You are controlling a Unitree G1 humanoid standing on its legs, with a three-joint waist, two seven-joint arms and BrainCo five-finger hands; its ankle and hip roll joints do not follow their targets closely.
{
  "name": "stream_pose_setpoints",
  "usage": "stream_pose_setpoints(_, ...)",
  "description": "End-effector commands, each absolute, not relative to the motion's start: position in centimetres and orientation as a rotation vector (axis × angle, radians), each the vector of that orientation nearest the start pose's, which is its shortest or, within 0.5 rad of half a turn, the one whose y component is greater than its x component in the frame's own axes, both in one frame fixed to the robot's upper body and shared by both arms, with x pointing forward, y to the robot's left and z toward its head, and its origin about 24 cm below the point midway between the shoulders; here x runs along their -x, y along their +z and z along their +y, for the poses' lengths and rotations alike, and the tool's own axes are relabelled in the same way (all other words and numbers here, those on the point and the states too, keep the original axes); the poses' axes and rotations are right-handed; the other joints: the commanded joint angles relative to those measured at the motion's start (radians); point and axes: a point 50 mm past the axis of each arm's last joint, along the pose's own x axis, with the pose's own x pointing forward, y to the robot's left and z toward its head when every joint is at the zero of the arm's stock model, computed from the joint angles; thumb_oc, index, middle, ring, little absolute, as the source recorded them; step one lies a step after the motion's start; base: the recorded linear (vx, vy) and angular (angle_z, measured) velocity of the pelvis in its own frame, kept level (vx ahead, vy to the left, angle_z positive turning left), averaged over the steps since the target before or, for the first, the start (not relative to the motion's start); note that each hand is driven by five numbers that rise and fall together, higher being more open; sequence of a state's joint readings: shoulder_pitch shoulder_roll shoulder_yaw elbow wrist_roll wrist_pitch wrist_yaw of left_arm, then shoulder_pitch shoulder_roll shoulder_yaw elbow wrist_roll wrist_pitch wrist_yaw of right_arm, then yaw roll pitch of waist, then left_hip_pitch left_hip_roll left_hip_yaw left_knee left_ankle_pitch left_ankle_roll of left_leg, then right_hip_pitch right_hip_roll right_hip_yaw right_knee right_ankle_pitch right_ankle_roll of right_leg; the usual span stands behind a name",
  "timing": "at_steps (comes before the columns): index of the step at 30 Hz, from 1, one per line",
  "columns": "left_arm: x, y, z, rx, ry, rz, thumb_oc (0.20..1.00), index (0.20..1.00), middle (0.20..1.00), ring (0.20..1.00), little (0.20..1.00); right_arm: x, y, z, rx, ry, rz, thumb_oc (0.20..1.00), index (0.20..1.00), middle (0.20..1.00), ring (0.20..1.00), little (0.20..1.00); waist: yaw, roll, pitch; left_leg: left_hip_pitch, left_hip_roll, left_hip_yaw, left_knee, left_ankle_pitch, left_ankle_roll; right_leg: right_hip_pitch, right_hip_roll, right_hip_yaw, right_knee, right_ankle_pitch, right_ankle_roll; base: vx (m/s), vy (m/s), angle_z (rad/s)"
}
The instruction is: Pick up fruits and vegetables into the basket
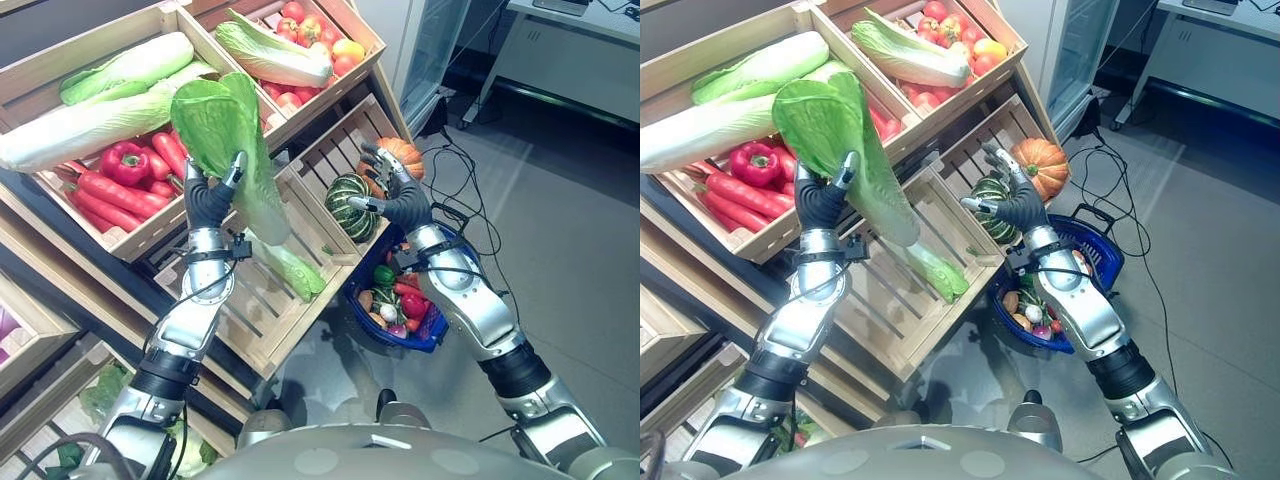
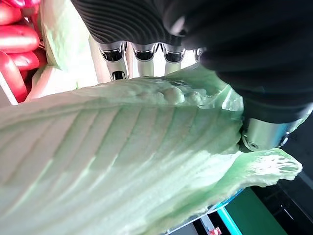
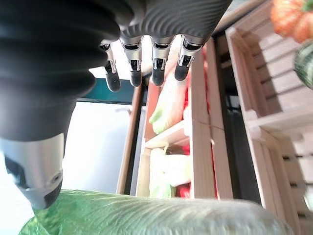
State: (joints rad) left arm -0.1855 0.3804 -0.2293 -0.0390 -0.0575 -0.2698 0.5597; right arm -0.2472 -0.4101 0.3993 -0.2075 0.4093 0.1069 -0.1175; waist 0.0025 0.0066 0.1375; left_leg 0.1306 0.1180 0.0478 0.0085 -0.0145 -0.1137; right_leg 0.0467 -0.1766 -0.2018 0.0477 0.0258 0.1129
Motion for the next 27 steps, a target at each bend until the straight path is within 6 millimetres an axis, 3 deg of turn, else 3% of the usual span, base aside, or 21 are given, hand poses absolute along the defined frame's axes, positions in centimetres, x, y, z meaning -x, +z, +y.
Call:
stream_pose_setpoints(1,-27.1,16.0,16.1,-0.195,0.175,-0.733,0.2,0.2,0.2,0.2,0.2,-26.4,13.6,-8.0,-0.078,0.562,-0.209,1.0,1.0,1.0,1.0,1.0,0.017,-0.05,-0.014,-0.011,-0.016,0.057,0.051,-0.113,0.049,0.056,-0.097,0.0,0.014,-0.055,0.081,0.01,0.002,0.03)
stream_pose_setpoints(14,-27.1,17.3,11.7,-0.295,-0.046,-0.83,0.2,0.2,0.2,0.2,0.2,-26.6,11.7,-4.4,-0.141,0.685,-0.068,1.0,1.0,1.0,1.0,1.0,0.037,-0.06,-0.015,-0.011,-0.017,0.056,0.049,-0.113,0.052,0.06,-0.103,-0.014,0.011,-0.048,0.086,0.0,0.0,0.02)
stream_pose_setpoints(27,-26.2,17.6,8.3,-0.275,-0.213,-0.85,0.2,0.2,0.2,0.2,0.2,-27.3,12.3,-4.2,-0.137,0.588,-0.134,1.0,1.0,1.0,1.0,1.0,0.037,-0.064,-0.003,-0.016,-0.021,0.057,0.054,-0.124,0.061,0.051,-0.108,-0.009,0.014,-0.042,0.091,0.0,-0.001,0.01)
